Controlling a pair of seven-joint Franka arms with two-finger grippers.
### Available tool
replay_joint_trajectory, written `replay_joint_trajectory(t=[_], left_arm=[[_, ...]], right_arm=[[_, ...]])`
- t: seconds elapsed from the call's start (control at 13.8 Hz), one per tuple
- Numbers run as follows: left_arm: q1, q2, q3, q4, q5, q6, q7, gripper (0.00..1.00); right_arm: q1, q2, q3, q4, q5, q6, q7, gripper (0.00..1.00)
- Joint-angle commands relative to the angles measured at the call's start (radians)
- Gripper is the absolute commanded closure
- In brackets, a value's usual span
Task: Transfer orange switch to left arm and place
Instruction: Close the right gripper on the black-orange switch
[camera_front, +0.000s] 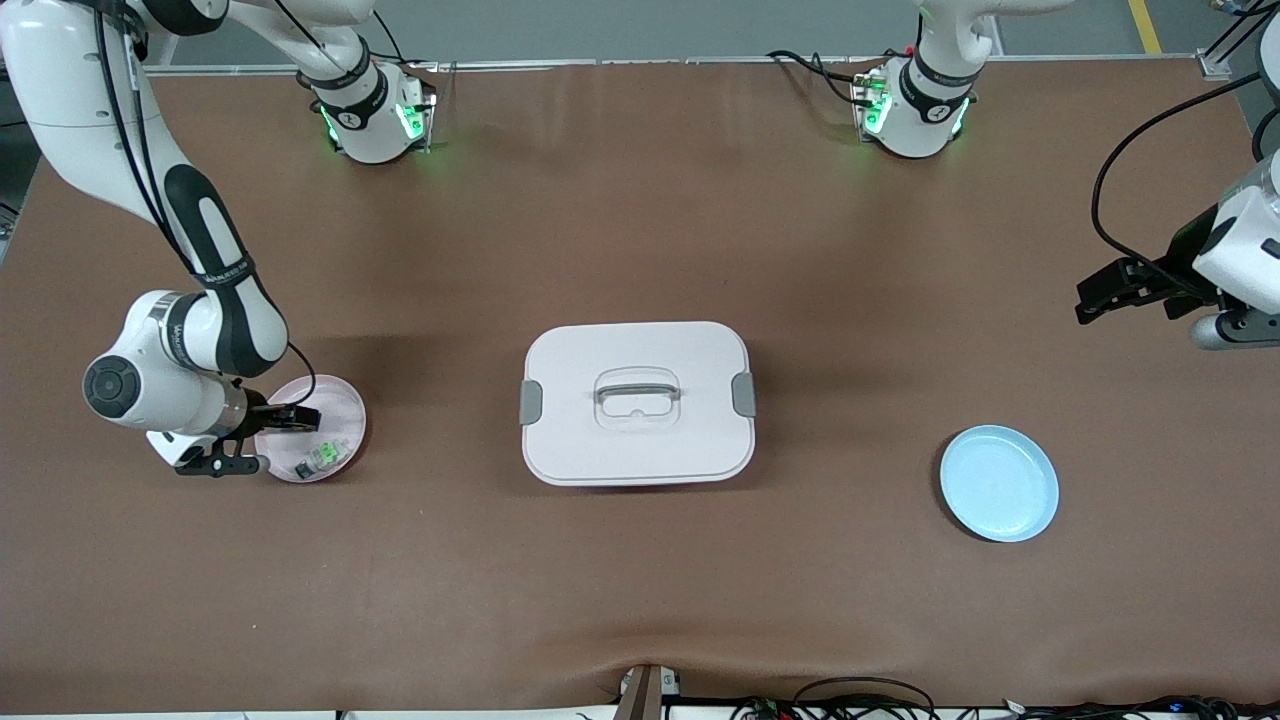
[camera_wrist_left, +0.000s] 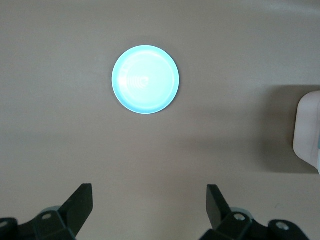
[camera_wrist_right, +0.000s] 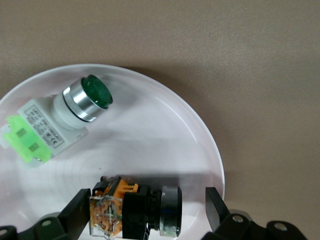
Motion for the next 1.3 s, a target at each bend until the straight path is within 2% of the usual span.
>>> replay_joint_trajectory(t=[0.0, 0.22, 0.29, 0.36, 0.43, 0.51, 0.58, 0.87, 1.01, 1.23], left_arm=[[0.003, 0.007, 0.006, 0.020, -0.016, -0.012, 0.025, 0.00], [0.015, 0.009, 0.006, 0.020, -0.018, -0.009, 0.027, 0.00], [0.015, 0.009, 0.004, 0.020, -0.018, -0.009, 0.027, 0.00], [0.015, 0.009, 0.004, 0.020, -0.019, -0.009, 0.027, 0.00], [0.015, 0.009, 0.004, 0.020, -0.027, -0.009, 0.027, 0.00], [0.015, 0.009, 0.004, 0.020, -0.032, -0.009, 0.027, 0.00], [0.015, 0.009, 0.004, 0.020, -0.033, -0.009, 0.027, 0.00], [0.013, 0.009, 0.004, 0.020, -0.035, -0.009, 0.025, 0.00], [0.015, 0.005, 0.006, 0.020, -0.035, -0.011, 0.025, 0.00], [0.015, -0.001, 0.006, 0.020, -0.033, -0.011, 0.025, 0.00]], right_arm=[[-0.011, 0.000, 0.008, -0.005, -0.014, 0.005, -0.002, 0.00], [-0.011, 0.002, 0.008, -0.005, -0.014, 0.003, -0.002, 0.00], [-0.011, 0.002, 0.008, -0.005, -0.014, 0.002, -0.002, 0.07], [-0.011, 0.002, 0.008, -0.005, -0.013, -0.003, -0.002, 0.27], [-0.011, 0.002, 0.008, -0.005, -0.013, -0.005, 0.000, 0.54], [-0.011, 0.000, 0.008, -0.005, -0.010, -0.006, 0.001, 0.86], [-0.011, 0.000, 0.008, -0.005, -0.006, -0.006, 0.006, 1.00], [-0.011, -0.003, 0.011, 0.001, 0.009, -0.029, 0.018, 1.00], [-0.010, -0.010, 0.009, 0.033, 0.106, -0.113, 0.018, 1.00], [-0.013, -0.033, 0.009, 0.106, 0.188, -0.279, 0.044, 1.00]])
